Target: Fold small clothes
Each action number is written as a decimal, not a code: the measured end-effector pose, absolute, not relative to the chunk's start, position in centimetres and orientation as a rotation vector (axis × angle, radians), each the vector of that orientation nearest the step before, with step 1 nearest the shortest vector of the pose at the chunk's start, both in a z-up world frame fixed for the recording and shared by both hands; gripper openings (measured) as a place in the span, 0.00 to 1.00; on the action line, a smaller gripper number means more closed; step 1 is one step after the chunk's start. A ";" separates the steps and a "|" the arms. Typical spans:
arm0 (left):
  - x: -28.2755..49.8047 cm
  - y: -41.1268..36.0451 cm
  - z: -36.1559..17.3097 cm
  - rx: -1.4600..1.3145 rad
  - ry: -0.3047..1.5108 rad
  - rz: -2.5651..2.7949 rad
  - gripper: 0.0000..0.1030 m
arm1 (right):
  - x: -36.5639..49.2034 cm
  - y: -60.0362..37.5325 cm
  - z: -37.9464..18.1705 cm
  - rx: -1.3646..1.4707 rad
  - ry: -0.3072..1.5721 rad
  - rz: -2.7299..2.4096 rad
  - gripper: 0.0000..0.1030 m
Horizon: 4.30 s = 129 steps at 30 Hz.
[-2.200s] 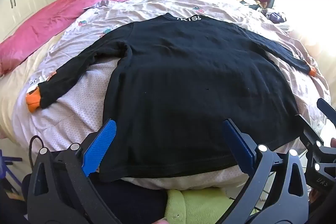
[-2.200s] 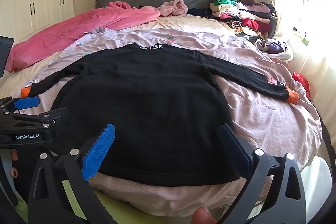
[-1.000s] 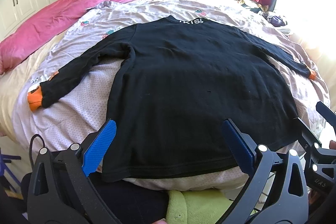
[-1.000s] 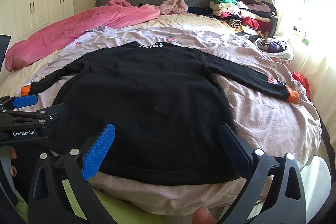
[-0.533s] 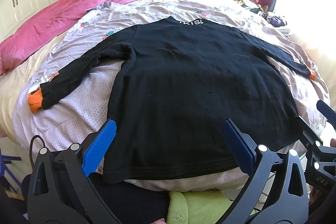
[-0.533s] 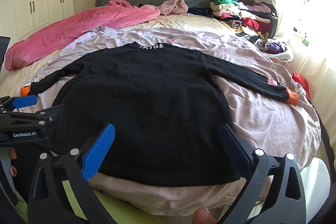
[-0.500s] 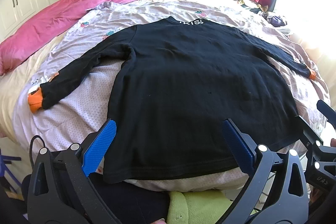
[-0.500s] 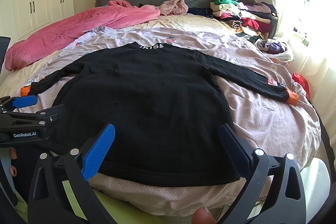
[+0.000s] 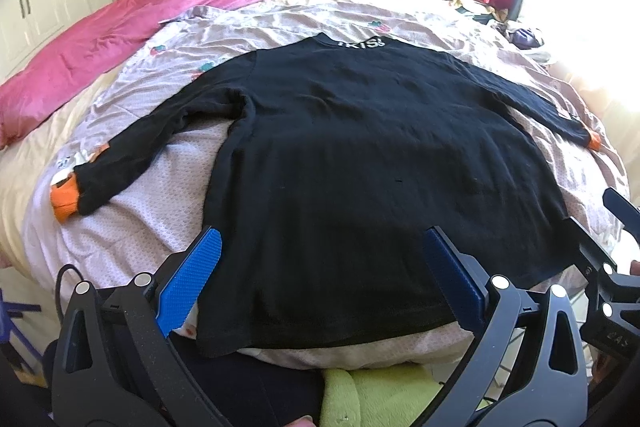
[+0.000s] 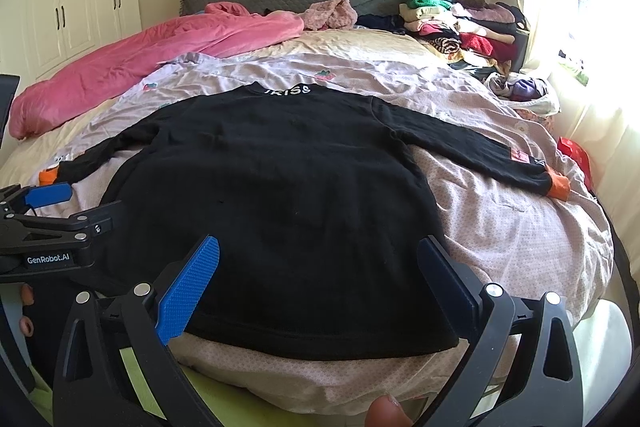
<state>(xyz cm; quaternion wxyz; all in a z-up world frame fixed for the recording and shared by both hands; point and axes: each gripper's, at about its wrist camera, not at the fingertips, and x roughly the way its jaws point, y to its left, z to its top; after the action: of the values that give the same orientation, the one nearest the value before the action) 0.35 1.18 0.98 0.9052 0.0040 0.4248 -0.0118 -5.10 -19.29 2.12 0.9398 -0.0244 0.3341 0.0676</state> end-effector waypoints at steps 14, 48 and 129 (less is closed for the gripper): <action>2.8 0.1 1.6 0.031 0.849 -0.083 0.92 | -3.0 -20.6 2.1 -0.028 0.694 0.120 0.96; 13.7 -0.2 5.6 -0.005 0.829 -0.061 0.92 | 5.4 -26.7 5.7 0.066 0.633 0.000 0.96; 27.1 -5.4 -3.8 -0.010 0.950 -0.126 0.92 | 16.1 -56.8 -3.3 0.434 0.836 -0.394 0.11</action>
<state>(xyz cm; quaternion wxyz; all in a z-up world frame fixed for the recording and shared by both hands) 27.12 -5.39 -3.81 0.8874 -0.0048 0.4569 -0.0605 16.05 -56.84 -3.34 0.8725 0.2076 0.4001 -0.1887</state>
